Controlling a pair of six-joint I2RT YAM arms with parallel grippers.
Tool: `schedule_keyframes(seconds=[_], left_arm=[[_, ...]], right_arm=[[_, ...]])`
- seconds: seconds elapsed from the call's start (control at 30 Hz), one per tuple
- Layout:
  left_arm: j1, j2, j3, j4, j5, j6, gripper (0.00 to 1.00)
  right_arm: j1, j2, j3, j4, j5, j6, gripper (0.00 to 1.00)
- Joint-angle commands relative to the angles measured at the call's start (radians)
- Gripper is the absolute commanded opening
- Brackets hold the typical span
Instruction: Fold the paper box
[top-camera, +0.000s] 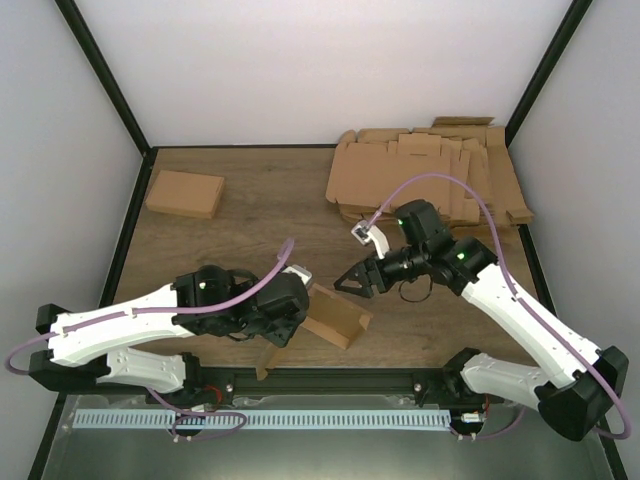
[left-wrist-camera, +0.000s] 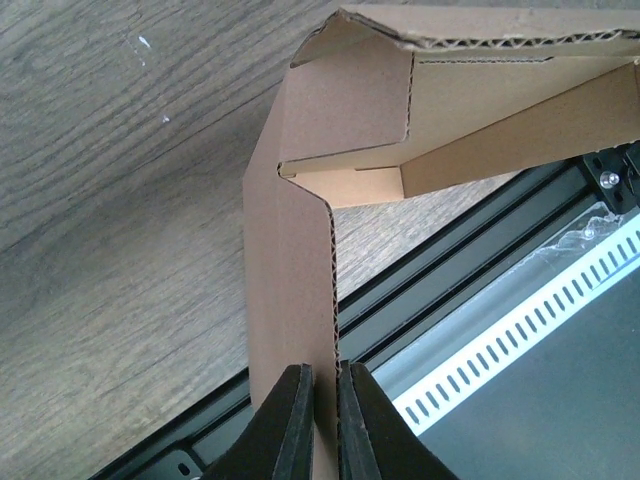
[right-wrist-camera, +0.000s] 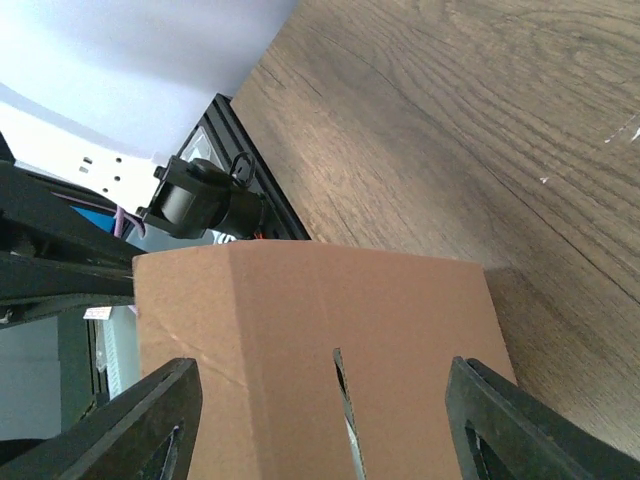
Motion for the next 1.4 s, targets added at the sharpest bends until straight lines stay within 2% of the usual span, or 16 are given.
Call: schedule_keyframes(seconds=[0.0, 0.13, 0.3, 0.43, 0.5, 0.7, 0.8, 0.9, 1.07, 1.2, 1.37], left_arm=[[-0.006, 0.006, 0.008, 0.011, -0.005, 0.004, 0.10], [-0.005, 0.012, -0.001, 0.027, -0.009, 0.004, 0.09], [-0.006, 0.015, -0.004, 0.039, -0.012, 0.033, 0.08], [-0.006, 0.016, -0.007, 0.046, -0.013, 0.036, 0.08], [-0.006, 0.018, -0.009, 0.050, -0.013, 0.040, 0.08], [-0.006, 0.010, -0.017, 0.087, -0.020, 0.046, 0.10], [-0.005, -0.016, -0.021, 0.140, -0.022, 0.047, 0.29], [0.002, -0.081, -0.055, 0.251, -0.006, 0.052, 0.39], [0.067, -0.175, -0.125, 0.424, 0.064, 0.066, 0.38], [0.109, -0.156, -0.145, 0.437, 0.104, 0.083, 0.37], [0.169, -0.165, -0.165, 0.465, 0.138, 0.101, 0.34]], right_arm=[[0.009, -0.047, 0.040, -0.021, -0.025, 0.009, 0.70], [0.025, -0.060, 0.028, -0.038, -0.033, 0.004, 0.68], [0.121, -0.057, 0.018, -0.042, 0.045, 0.005, 0.65], [0.197, -0.045, 0.018, -0.038, 0.120, 0.009, 0.53], [0.228, -0.037, 0.018, -0.045, 0.164, 0.014, 0.53], [0.268, -0.014, 0.029, -0.083, 0.291, 0.015, 0.56], [0.270, -0.018, 0.036, -0.092, 0.329, 0.010, 0.58], [0.270, -0.025, 0.044, -0.091, 0.324, 0.010, 0.61], [0.269, -0.049, 0.084, -0.077, 0.272, 0.027, 0.72], [0.269, -0.050, 0.123, -0.089, 0.283, 0.051, 0.81], [0.261, -0.050, 0.159, -0.114, 0.306, 0.072, 0.83]])
